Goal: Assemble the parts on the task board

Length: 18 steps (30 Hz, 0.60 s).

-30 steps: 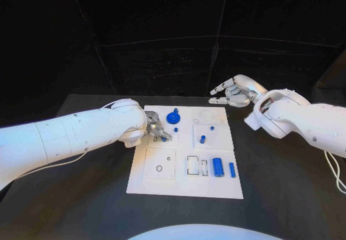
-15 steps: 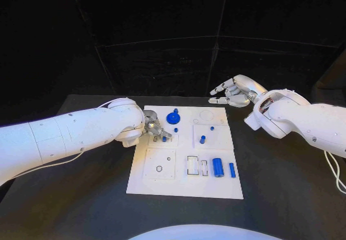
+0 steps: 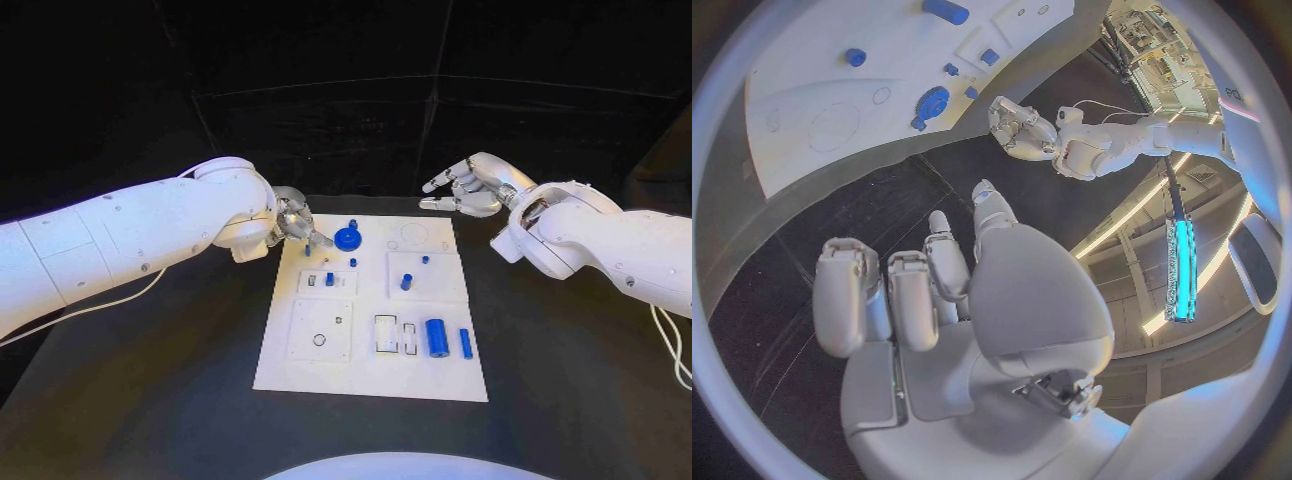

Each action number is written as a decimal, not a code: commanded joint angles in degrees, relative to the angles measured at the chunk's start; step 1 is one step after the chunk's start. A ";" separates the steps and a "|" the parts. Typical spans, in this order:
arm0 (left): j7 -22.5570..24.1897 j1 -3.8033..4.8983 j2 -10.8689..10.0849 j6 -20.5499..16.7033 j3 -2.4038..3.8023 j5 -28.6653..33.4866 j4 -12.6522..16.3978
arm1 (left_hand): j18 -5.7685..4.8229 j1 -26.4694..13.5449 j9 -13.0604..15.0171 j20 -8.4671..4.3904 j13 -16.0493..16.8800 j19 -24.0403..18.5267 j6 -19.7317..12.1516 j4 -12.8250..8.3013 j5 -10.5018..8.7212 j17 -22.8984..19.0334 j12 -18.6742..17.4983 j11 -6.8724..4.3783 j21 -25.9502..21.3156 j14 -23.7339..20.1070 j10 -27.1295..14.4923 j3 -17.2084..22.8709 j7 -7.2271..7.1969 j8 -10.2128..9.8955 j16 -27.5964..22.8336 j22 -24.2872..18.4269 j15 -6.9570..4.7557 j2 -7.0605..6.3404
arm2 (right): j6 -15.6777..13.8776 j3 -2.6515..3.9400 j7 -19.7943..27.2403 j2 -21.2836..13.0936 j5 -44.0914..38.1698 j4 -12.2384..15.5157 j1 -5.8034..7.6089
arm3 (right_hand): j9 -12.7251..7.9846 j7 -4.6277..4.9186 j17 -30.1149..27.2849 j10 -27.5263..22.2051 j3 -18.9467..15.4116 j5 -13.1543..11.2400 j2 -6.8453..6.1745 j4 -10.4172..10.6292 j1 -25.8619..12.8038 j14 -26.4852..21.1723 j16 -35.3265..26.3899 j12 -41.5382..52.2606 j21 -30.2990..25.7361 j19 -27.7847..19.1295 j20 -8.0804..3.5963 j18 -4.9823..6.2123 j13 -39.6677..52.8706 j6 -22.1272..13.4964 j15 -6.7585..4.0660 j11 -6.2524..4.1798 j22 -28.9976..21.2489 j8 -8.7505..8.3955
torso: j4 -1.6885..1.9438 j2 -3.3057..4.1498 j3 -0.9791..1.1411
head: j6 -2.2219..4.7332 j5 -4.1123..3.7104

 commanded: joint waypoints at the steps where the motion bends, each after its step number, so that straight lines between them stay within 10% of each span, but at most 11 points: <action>1: -0.54 0.69 1.03 7.44 0.21 -0.70 -3.03 | 0.52 0.54 -1.32 0.46 -0.14 0.02 -0.16 0.03 0.13 15.09 -0.12 0.42 -0.25 6.05 -0.07 -0.75 0.54 -1.18 0.18 -0.11 0.44 0.10 | 0.26 0.03 0.40 0.12 -0.05 -0.05 0.12 | -0.09 0.04 4.91 -0.51 -0.52 -0.19 -0.22 -0.03 -0.40 3.77 -0.22 -0.21 -0.27 -0.35 -0.11 0.26 -0.03 0.01 -0.40 0.02 -0.06 0.37 | -0.04 0.07 -0.04 | 0.25 0.29; 18: 1.97 1.94 7.56 10.44 -0.04 -5.52 -17.02 | 0.32 0.67 -4.68 0.78 1.38 0.65 3.56 0.60 0.10 15.09 1.67 0.17 0.74 6.05 1.20 -4.24 0.10 -1.99 0.18 1.49 0.35 0.08 | 0.38 0.03 0.46 0.81 -0.05 -0.40 0.11 | -0.09 0.04 4.93 -0.49 -0.65 0.42 -0.08 -0.14 -0.19 3.79 -0.25 -0.18 -0.30 -0.34 -0.11 0.26 -0.02 -0.03 -0.41 0.01 -0.06 0.38 | -0.11 0.12 -0.07 | 0.33 1.03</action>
